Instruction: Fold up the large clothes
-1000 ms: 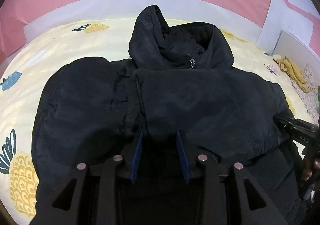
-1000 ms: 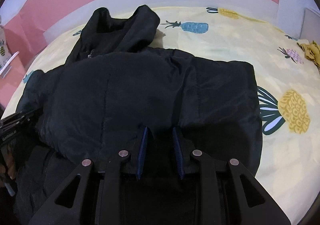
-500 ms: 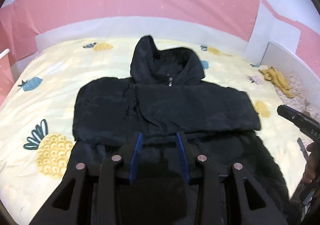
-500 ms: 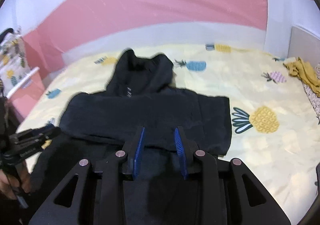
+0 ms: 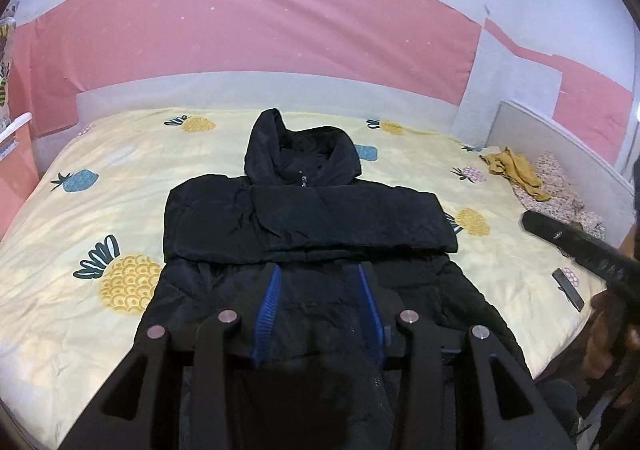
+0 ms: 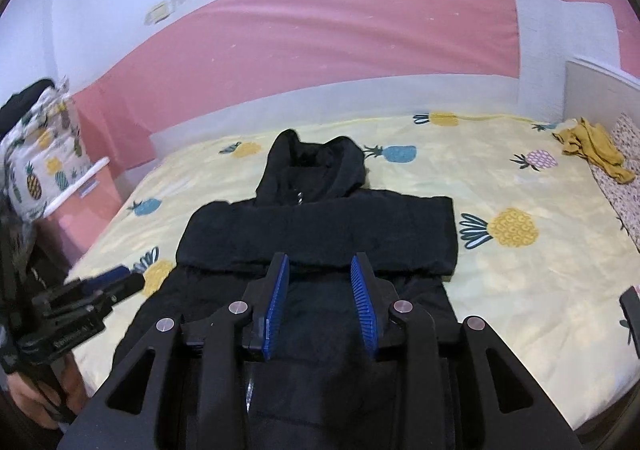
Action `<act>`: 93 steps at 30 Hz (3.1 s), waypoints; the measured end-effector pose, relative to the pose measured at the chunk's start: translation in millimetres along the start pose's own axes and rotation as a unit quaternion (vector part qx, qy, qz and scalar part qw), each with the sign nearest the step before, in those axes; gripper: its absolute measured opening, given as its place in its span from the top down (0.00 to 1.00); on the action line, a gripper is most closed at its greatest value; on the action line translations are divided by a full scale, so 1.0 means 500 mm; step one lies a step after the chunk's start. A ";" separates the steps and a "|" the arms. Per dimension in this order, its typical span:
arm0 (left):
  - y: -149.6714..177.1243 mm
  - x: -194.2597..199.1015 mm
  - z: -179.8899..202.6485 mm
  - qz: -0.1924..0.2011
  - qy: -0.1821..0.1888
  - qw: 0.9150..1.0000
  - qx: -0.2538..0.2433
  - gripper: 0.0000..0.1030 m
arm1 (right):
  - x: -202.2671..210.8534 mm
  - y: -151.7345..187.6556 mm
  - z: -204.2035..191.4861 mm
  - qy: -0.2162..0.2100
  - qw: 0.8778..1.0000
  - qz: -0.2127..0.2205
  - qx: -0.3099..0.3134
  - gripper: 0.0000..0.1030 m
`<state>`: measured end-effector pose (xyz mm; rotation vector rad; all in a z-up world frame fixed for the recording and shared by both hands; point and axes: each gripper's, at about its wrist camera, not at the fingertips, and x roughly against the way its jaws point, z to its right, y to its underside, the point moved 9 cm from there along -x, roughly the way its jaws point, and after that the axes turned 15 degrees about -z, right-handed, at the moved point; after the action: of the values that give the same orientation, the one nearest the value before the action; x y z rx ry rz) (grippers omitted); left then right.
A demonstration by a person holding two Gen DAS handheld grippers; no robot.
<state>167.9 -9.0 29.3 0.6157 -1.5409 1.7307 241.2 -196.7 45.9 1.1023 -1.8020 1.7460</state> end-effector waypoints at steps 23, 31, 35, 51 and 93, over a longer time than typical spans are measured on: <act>-0.334 -0.255 -0.115 -0.034 -0.028 0.999 -0.013 0.47 | -0.312 -0.268 0.059 -0.021 0.998 -0.057 0.018 0.63; -0.451 -0.458 -0.194 -0.060 -0.071 0.996 -0.002 0.47 | -0.517 -0.391 0.118 -0.029 0.995 -0.097 -0.001 0.63; -0.496 -0.560 -0.240 -0.079 -0.074 0.994 0.026 0.47 | -0.603 -0.439 0.146 -0.023 0.994 -0.107 -0.013 0.63; -0.553 -0.700 -0.253 -0.110 -0.068 0.991 0.038 0.96 | -0.711 -0.524 0.138 0.007 0.991 -0.129 0.019 0.92; -0.148 -0.223 -0.157 -0.042 0.020 0.996 0.081 0.73 | -0.321 -0.119 0.085 -0.130 0.982 -0.116 -0.073 0.62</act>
<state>303.3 46.6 -21.6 0.7130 -1.3381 1.8030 394.3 -190.5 -41.6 1.4666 -1.8267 1.3648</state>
